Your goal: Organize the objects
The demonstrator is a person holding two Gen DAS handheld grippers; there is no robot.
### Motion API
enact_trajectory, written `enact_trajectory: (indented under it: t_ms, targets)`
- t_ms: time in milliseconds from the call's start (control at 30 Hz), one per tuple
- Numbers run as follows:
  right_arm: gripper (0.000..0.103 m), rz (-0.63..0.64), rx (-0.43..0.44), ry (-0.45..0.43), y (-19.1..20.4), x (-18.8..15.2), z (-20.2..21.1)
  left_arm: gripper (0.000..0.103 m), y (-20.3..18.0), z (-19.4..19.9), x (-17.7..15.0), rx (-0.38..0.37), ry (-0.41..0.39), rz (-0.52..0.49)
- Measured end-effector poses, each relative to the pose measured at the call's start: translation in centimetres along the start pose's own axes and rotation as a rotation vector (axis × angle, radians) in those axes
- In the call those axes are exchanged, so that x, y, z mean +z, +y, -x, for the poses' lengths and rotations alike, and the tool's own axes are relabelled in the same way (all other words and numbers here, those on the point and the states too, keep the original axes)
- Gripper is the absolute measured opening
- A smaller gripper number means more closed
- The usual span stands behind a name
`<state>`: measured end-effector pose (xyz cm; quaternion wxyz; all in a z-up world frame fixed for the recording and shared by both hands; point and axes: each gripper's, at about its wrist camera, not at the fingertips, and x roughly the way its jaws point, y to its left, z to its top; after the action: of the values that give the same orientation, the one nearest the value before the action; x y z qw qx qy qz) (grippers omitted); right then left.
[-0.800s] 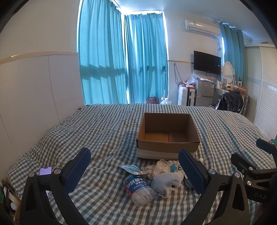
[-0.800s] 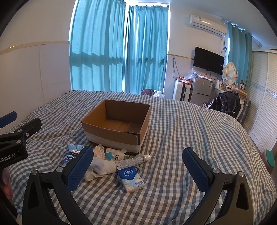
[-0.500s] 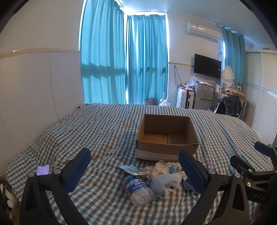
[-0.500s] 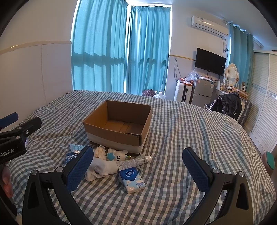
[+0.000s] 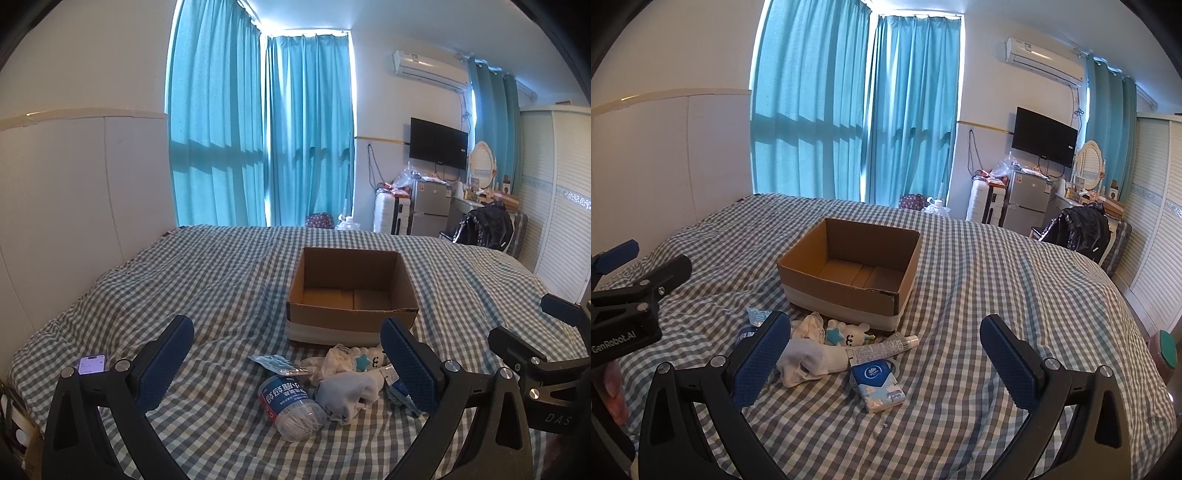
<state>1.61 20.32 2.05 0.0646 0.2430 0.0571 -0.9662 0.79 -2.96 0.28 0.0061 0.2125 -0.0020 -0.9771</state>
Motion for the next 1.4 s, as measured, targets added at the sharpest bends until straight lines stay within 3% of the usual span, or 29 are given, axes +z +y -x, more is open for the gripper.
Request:
enact_trajectory:
  t_ms: [333, 667, 767, 900, 1233, 1400]
  targets:
    - [0.103, 0.008, 0.017, 0.001, 0.3, 0.1, 0.3, 0.103, 0.4, -0.3, -0.2, 0.017, 0.011, 0.019]
    - [0.103, 0.025, 0.002, 0.018, -1.2, 1.1, -1.9, 0.103, 0.7, -3.2, -1.8, 0.059, 0.097, 0.034]
    - [0.103, 0.026, 0.033, 0.086, -1.8, 0.1, -4.6, 0.103, 0.3, -5.1, -2.9, 0.071, 0.154, 0.03]
    - [0.103, 0.02, 0.072, 0.25, -2.1, -2.7, -10.3, 0.103, 0.0, -7.7, -4.9, 0.089, 0.23, 0.016]
    - [0.102, 0.071, 0.089, 0.386, -1.6, -7.6, -16.8, 0.103, -0.7, -13.9, -9.2, 0.132, 0.393, 0.004]
    - [0.09, 0.051, 0.11, 0.456, -2.2, -9.6, -18.5, 0.103, -1.8, -16.0, -11.0, 0.179, 0.446, -0.058]
